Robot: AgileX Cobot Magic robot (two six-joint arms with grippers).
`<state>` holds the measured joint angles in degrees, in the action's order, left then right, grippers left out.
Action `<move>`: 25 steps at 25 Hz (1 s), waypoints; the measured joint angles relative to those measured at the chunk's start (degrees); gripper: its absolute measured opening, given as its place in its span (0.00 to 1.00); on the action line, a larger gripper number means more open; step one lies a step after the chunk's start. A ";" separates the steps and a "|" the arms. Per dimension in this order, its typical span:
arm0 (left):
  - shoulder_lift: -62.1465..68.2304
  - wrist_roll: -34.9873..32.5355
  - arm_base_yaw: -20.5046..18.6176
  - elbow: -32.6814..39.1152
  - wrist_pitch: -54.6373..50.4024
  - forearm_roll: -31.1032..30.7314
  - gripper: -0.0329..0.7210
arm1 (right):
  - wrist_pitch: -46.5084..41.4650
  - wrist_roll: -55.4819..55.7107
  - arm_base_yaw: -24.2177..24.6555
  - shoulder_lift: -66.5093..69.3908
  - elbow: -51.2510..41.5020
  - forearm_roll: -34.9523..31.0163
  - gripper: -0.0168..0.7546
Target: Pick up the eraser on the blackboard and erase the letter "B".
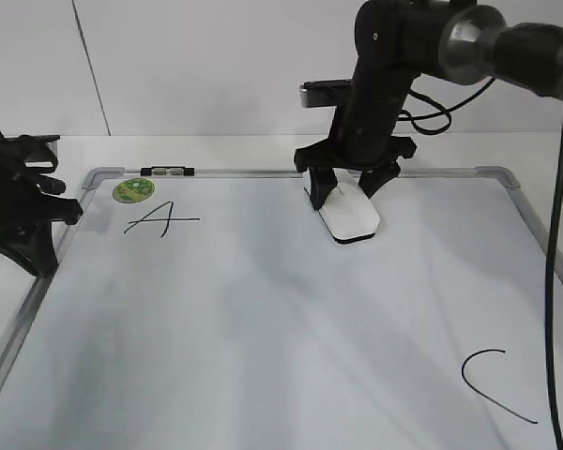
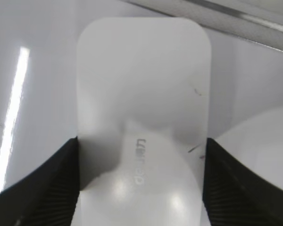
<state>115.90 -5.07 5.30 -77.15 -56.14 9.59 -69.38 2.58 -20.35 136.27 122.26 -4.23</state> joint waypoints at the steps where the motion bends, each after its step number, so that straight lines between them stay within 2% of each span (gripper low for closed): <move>1: 0.00 0.00 0.00 0.00 0.00 0.00 0.08 | 0.00 0.00 0.00 -0.09 -0.11 0.00 0.74; 15: 0.00 0.00 0.00 0.00 0.00 -0.10 0.08 | -1.21 0.00 0.00 -9.37 -1.85 -0.67 0.74; 25: 0.00 0.00 0.00 0.00 0.00 -0.10 0.08 | -1.56 0.00 0.52 -23.32 -18.38 2.15 0.74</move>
<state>115.90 -5.07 5.30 -77.15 -56.14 9.49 -70.94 2.58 -19.83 112.95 103.88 -2.08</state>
